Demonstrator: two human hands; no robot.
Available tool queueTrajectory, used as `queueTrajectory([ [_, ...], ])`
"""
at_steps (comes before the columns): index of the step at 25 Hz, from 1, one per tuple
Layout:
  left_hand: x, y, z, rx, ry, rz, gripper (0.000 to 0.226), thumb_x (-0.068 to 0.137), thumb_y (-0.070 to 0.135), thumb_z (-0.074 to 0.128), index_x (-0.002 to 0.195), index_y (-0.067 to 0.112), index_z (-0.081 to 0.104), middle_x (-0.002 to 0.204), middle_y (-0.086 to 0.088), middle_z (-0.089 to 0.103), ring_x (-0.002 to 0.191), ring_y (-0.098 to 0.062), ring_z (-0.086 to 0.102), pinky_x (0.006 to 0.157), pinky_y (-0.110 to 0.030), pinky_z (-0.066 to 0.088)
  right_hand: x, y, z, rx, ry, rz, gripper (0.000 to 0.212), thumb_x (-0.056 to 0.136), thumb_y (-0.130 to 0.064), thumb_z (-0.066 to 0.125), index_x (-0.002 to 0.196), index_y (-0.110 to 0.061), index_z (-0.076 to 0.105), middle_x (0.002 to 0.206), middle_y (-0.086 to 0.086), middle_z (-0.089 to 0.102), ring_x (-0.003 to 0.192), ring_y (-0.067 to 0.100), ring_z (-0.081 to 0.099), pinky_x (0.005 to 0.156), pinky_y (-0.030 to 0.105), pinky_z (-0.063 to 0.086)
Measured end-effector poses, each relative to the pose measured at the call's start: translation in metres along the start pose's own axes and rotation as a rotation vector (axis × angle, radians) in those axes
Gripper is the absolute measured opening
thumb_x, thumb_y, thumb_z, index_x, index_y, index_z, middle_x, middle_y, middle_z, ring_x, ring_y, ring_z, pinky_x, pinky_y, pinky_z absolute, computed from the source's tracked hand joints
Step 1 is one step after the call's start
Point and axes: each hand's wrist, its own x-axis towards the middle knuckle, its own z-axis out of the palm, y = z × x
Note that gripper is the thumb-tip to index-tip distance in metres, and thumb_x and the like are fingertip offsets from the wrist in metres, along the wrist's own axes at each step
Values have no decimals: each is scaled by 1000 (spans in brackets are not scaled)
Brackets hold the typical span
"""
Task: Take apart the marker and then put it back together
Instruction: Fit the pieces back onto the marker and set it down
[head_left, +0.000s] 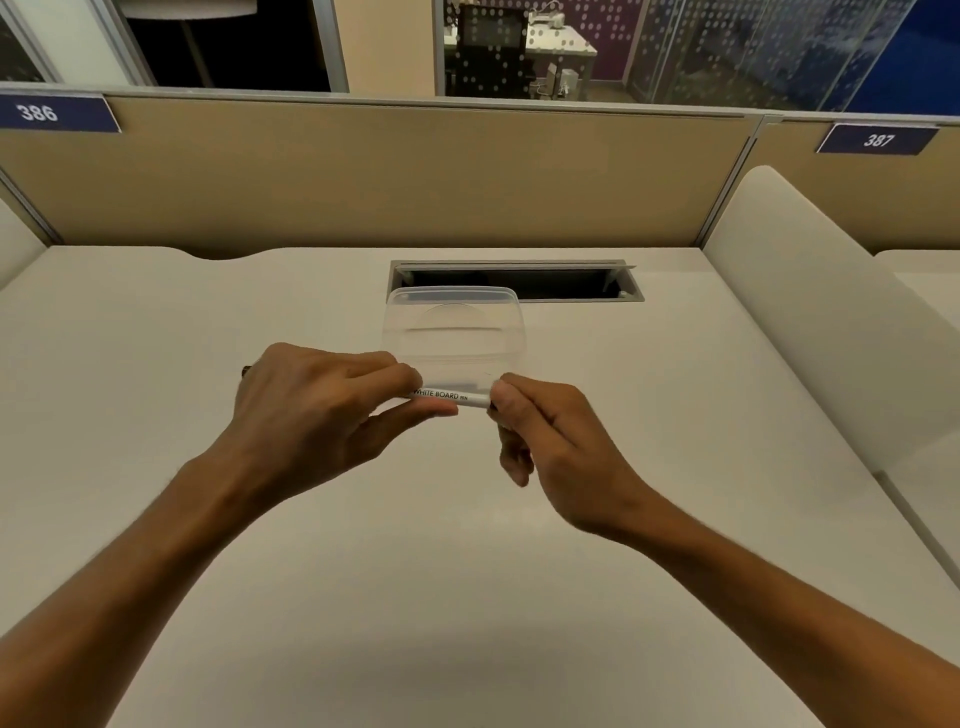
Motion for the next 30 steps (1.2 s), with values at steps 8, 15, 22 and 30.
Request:
queueTrajectory([
  [8, -1, -3, 4, -147, -31, -103, 49, 86, 57, 46, 75, 17, 72, 56, 0, 68, 45, -21, 61, 39, -29, 47, 2, 5, 3, -221, 34, -41, 34, 102, -28, 39, 73, -15, 50, 56, -4, 52, 50, 21, 53, 50, 36, 45],
  [15, -2, -7, 1, -282, -60, -209, 51, 84, 60, 46, 78, 16, 73, 53, -1, 64, 44, -19, 54, 42, -35, 47, 6, 8, -6, -729, 80, -466, 23, 97, -26, 46, 92, -9, 62, 75, 1, 63, 50, 12, 45, 42, 27, 41],
  [22, -8, -7, -6, -339, -89, -224, 49, 84, 58, 50, 78, 16, 73, 54, 2, 62, 43, -4, 44, 45, -23, 37, 10, 7, 0, -818, 98, -608, 28, 98, -24, 43, 88, -6, 61, 73, 5, 63, 46, 18, 47, 41, 25, 37],
  [30, -17, -6, -10, -180, 0, -146, 45, 87, 53, 50, 74, 16, 72, 52, 1, 62, 39, -21, 47, 38, -28, 40, 4, -1, 13, -438, 11, -319, 24, 101, -22, 40, 79, -17, 47, 57, -10, 42, 47, 14, 39, 45, 29, 37],
])
